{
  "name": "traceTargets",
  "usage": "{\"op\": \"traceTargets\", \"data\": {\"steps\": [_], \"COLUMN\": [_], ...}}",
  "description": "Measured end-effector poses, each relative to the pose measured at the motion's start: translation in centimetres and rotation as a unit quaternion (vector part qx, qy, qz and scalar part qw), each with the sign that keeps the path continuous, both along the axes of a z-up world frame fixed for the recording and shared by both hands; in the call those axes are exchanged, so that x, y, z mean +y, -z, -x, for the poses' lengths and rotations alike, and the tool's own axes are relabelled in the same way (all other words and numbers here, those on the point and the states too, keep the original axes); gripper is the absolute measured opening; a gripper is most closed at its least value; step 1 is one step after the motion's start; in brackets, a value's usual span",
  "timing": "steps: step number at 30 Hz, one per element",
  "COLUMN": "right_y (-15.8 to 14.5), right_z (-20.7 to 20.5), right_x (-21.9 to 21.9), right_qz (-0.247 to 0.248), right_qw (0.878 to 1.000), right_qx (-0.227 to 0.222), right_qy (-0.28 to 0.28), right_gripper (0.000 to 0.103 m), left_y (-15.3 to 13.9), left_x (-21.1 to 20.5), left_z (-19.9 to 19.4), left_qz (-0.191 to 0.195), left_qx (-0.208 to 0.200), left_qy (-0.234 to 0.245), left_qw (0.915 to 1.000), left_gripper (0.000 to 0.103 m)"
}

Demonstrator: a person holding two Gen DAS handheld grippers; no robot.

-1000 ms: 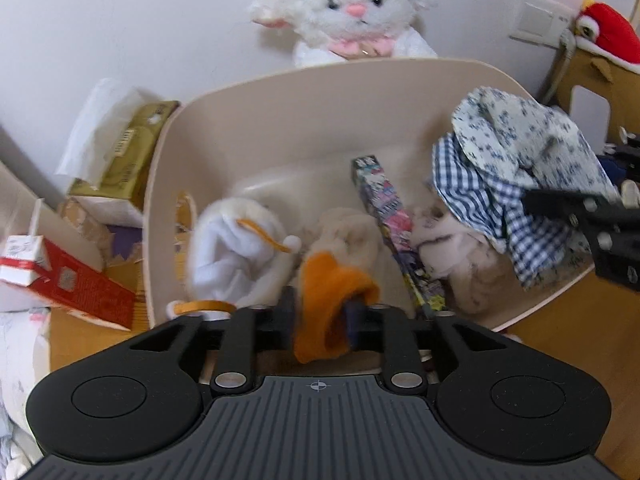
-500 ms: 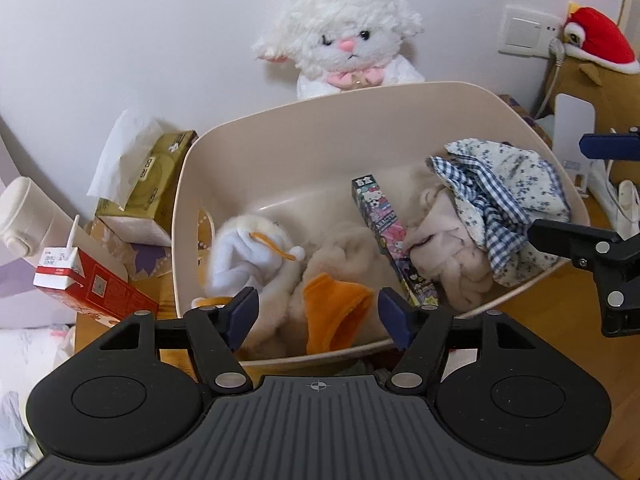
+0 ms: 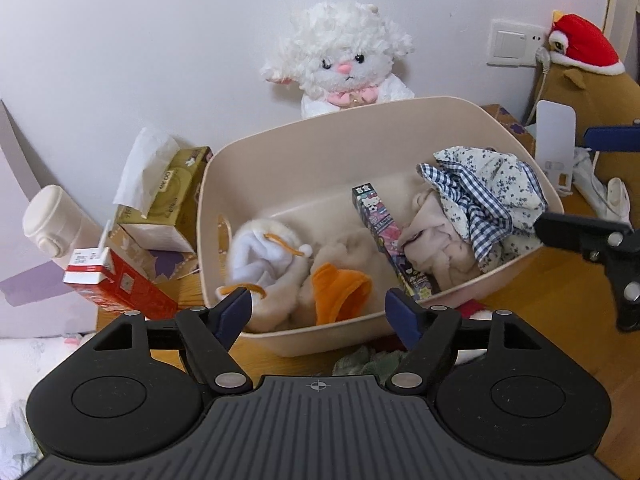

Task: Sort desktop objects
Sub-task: 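Move both grippers out of the basket back toward the items on the table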

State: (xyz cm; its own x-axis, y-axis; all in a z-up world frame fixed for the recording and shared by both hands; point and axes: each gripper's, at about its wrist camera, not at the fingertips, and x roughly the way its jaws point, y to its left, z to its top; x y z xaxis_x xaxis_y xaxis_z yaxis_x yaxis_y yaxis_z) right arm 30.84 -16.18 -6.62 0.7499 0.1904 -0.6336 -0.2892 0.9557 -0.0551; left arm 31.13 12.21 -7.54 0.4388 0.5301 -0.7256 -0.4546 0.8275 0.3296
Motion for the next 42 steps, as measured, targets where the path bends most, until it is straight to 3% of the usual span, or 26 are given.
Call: {"op": "traceTargets", "data": {"steps": [15,20,27,42], "right_y": [0.9,2.7,5.1,8.6], "right_z": [5.1,7.6,9.9,11.3], "right_x": [1.4,2.3,2.8,5.2], "right_qz": [0.01,0.01,-0.002,-0.007], "right_qw": [0.999,0.998,0.995,0.991], "right_qx": [0.029,0.056,0.09,0.132], "right_qy": [-0.033,-0.041,-0.031,-0.024], "right_gripper": [0.103,0.103,0.103,0.103], "left_y": [-0.9,0.7,3.0,7.1], "left_x": [-1.0,-1.7,-2.1,-1.8], "left_z": [4.5,5.9,7.6,10.1], "left_qz": [0.017,0.014,0.04,0.083], "left_qx": [-0.016,0.013,0.029,0.069], "left_qy": [-0.002,0.007,-0.002,-0.019], "left_qw": [0.9997,0.9998,0.9988,0.994], "left_gripper": [0.077,0.08,0.08,0.08]}}
